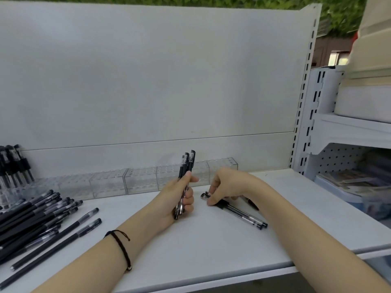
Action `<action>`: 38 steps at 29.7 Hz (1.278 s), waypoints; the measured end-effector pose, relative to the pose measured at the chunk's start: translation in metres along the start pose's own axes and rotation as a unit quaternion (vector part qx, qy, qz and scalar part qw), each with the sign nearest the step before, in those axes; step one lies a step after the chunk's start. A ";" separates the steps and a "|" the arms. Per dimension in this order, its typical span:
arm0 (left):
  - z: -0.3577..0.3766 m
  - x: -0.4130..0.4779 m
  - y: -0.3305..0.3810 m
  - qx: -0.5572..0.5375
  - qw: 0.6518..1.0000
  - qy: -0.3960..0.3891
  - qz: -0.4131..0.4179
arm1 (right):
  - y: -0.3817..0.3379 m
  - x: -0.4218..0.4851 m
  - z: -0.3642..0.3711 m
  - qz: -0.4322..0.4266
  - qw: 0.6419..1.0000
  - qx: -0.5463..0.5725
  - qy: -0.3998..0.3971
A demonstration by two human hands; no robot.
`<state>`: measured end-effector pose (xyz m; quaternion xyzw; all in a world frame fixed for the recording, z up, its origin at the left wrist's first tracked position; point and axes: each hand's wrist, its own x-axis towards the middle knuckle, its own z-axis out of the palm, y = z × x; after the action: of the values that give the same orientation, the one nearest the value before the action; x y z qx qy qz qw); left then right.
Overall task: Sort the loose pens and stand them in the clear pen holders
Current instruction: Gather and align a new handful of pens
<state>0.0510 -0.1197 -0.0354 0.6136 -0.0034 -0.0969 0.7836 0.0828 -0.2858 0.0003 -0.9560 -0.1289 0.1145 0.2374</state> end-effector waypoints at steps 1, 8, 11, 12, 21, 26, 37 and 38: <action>0.000 -0.001 0.000 0.004 1.000 0.000 0.002 | -0.001 0.001 0.001 0.002 1.000 0.002 -0.004; 0.003 -0.003 -0.003 0.041 0.998 0.007 0.039 | 0.000 0.003 0.003 0.000 1.000 0.020 -0.024; 0.004 -0.004 -0.003 0.023 0.999 0.018 0.033 | 0.001 0.001 0.000 0.002 0.999 0.040 -0.030; 0.005 -0.004 -0.003 0.012 0.999 0.021 0.030 | 0.001 -0.001 -0.001 0.003 0.998 0.053 -0.027; 0.009 -0.012 0.000 -0.029 0.997 -0.068 0.009 | -0.004 0.000 -0.011 -0.096 0.875 0.475 0.008; 0.016 -0.020 0.000 -0.047 0.991 -0.126 -0.023 | -0.010 0.008 -0.001 -0.087 0.830 0.548 0.056; 0.016 -0.013 -0.004 -0.031 0.991 -0.121 -0.042 | 0.000 -0.004 -0.019 -0.111 0.914 0.380 0.085; 0.018 -0.014 -0.004 -0.023 0.992 -0.120 -0.037 | 0.002 -0.007 -0.022 -0.120 0.925 0.349 0.091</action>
<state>0.0349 -0.1354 -0.0330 0.5791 -0.0731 -0.1988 0.7873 0.0826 -0.2987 0.0190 -0.7963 -0.1720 0.0358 0.5788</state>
